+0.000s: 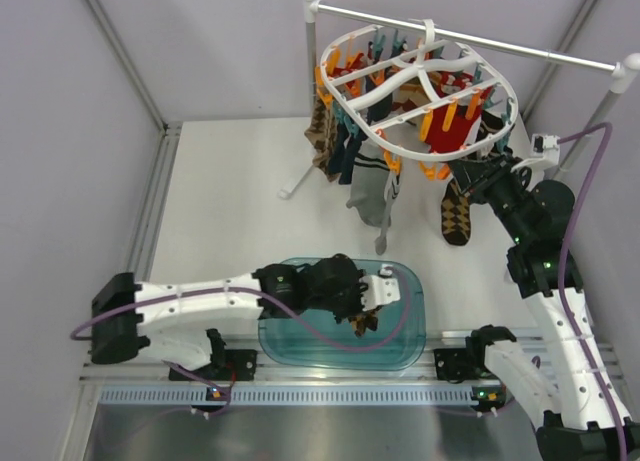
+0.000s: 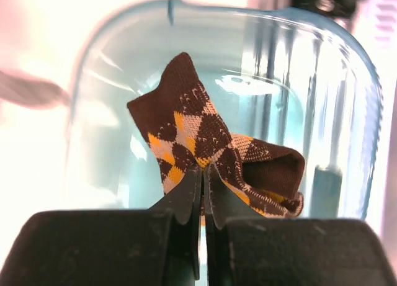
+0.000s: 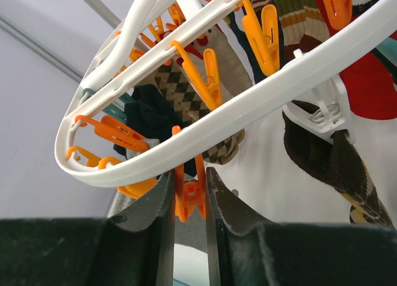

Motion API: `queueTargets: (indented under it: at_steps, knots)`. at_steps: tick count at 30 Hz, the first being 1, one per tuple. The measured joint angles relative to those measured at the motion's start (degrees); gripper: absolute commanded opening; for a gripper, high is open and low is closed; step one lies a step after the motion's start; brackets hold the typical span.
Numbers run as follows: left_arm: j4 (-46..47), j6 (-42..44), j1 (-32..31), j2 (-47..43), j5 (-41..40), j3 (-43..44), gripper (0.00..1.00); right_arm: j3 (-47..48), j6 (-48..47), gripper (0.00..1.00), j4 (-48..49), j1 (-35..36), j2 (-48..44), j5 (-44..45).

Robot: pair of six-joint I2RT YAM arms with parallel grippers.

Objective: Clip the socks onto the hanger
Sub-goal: Pick up the sock from the bin.

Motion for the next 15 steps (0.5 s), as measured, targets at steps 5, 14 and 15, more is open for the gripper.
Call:
queueTargets:
  at_steps: [5,14,15]
  knots:
    - [2.58,22.95,-0.02,-12.37,6.93,-7.96,0.01,0.0,0.02,0.0,0.0,0.0,0.0,-0.02]
    - [-1.92,45.97,-0.98,-0.85,2.45,-10.25,0.24,0.0,0.02,0.0,0.0,0.0,0.02,-0.07]
    - [-1.7,46.75,-0.98,-0.07,1.44,-10.97,0.34,0.0,0.02,0.0,0.0,0.0,0.02,-0.09]
